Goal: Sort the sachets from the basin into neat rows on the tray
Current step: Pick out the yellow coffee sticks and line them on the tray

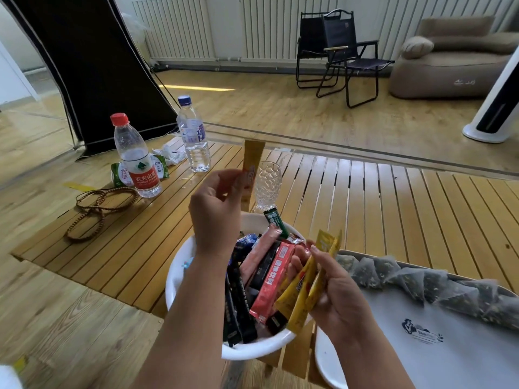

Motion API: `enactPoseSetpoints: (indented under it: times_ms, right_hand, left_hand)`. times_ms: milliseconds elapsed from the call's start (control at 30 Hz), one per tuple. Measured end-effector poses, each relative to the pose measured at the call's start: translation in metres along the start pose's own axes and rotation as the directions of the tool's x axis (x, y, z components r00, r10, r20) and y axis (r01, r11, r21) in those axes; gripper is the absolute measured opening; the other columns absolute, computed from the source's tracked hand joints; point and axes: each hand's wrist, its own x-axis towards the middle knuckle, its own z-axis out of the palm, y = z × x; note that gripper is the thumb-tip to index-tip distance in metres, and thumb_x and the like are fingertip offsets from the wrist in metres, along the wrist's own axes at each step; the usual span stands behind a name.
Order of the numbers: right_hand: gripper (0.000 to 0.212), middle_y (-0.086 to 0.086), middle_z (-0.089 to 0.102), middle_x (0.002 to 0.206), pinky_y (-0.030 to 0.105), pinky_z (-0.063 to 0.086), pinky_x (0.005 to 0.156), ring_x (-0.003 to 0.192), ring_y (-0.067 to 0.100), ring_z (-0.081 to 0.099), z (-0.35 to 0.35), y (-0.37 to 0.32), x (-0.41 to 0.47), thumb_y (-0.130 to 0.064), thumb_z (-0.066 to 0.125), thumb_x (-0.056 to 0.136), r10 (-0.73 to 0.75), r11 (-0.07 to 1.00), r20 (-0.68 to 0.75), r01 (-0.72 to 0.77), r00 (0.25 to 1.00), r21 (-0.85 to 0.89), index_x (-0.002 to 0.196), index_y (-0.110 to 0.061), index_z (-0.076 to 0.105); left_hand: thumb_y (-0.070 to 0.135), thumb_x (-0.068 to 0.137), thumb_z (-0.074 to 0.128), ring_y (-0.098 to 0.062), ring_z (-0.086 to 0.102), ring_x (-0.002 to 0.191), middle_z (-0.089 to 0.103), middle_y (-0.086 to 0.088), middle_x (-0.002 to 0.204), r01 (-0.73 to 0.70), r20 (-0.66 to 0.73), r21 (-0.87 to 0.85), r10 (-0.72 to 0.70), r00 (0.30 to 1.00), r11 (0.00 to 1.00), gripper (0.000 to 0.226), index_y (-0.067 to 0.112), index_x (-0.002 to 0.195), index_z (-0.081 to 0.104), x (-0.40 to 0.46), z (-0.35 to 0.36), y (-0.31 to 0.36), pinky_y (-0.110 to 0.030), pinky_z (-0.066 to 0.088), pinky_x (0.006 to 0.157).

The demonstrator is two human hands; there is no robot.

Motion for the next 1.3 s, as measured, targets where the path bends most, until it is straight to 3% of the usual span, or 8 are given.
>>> enactPoseSetpoints:
  times_ms: [200,367,567,733,933,1067,1167,1300]
  right_hand:
    - [0.033,0.013,0.074,0.091,0.038,0.061,0.069,0.078,0.024,0.073,-0.001,-0.014,-0.007,-0.028,0.081,0.064,-0.093,0.996,0.101,0.094,0.991,-0.007,0.093,-0.013,0.073]
    - [0.028,0.006,0.057,0.065,0.027,0.055,0.048,0.049,0.015,0.059,-0.010,-0.017,-0.010,-0.020,0.080,0.069,-0.044,0.996,0.045,0.047,0.998,-0.080,0.087,-0.008,0.062]
    - [0.008,0.005,0.057,0.066,0.028,0.056,0.056,0.056,0.016,0.058,-0.019,-0.033,-0.010,-0.015,0.061,0.085,-0.106,0.994,-0.072,0.108,0.992,0.020,0.087,-0.008,0.058]
    - [0.007,0.010,0.068,0.070,0.039,0.051,0.081,0.071,0.022,0.064,-0.016,-0.030,-0.014,-0.011,0.062,0.086,-0.086,0.996,-0.143,0.086,0.986,-0.007,0.082,-0.006,0.062]
    - [0.009,0.011,0.071,0.074,0.035,0.060,0.060,0.064,0.022,0.070,-0.017,-0.027,-0.013,-0.012,0.058,0.092,-0.063,0.997,-0.137,0.056,0.989,-0.056,0.087,-0.008,0.064]
    - [0.027,0.013,0.072,0.076,0.036,0.060,0.066,0.064,0.022,0.070,-0.018,-0.027,-0.013,-0.013,0.057,0.092,-0.057,0.995,-0.111,0.046,0.992,-0.091,0.073,-0.007,0.074]
    - [0.027,0.013,0.074,0.082,0.039,0.058,0.073,0.071,0.022,0.071,-0.019,-0.026,-0.013,-0.013,0.057,0.092,-0.071,0.991,-0.095,0.059,0.993,-0.123,0.074,-0.008,0.076]
    - [0.015,0.015,0.075,0.092,0.044,0.056,0.082,0.084,0.027,0.071,-0.017,-0.025,-0.013,-0.018,0.064,0.082,-0.043,0.989,-0.024,0.039,0.999,-0.145,0.088,-0.009,0.074]
  left_hand:
    - [0.027,0.085,0.069,0.000,0.069,0.078,0.073,0.008,0.086,0.162,0.438,0.100,-0.190,0.879,0.982,0.015,0.019,0.097,0.070,-0.029,0.016,0.045,-0.011,0.053,0.069]
    - [0.036,0.088,0.068,-0.001,0.063,0.075,0.067,0.012,0.081,0.002,0.436,0.497,-0.251,0.864,0.868,0.012,0.023,0.089,0.068,-0.043,0.023,0.027,-0.011,0.050,0.063]
    - [0.028,0.079,0.072,-0.010,0.064,0.088,0.070,0.010,0.089,-0.096,0.559,0.724,-0.501,0.660,0.683,0.010,0.029,0.089,0.073,-0.070,0.026,0.001,-0.037,0.056,0.084]
    - [0.034,0.076,0.074,-0.016,0.058,0.111,0.067,0.005,0.104,-0.161,0.516,0.760,-0.434,0.739,0.630,0.028,0.026,0.103,0.069,-0.065,0.030,-0.005,-0.033,0.046,0.098]
    - [0.039,0.081,0.068,-0.016,0.037,0.134,0.071,0.006,0.095,-0.261,0.540,0.771,-0.379,0.752,0.581,0.021,0.022,0.089,0.076,-0.066,0.032,-0.009,-0.043,0.011,0.120]
    - [0.034,0.083,0.071,-0.010,0.062,0.097,0.067,0.011,0.084,0.001,0.438,0.627,-0.353,0.827,0.779,0.012,0.024,0.088,0.072,-0.057,0.028,-0.006,-0.030,0.053,0.085]
    - [0.031,0.084,0.073,0.000,0.065,0.077,0.067,0.013,0.080,0.134,0.355,0.437,-0.307,0.883,0.890,0.009,0.025,0.087,0.066,-0.043,0.023,0.009,-0.009,0.049,0.058]
    - [0.029,0.081,0.073,0.004,0.066,0.072,0.069,0.014,0.077,0.168,0.351,0.165,-0.217,0.911,0.972,0.010,0.028,0.086,0.064,-0.039,0.023,0.035,-0.006,0.048,0.060]
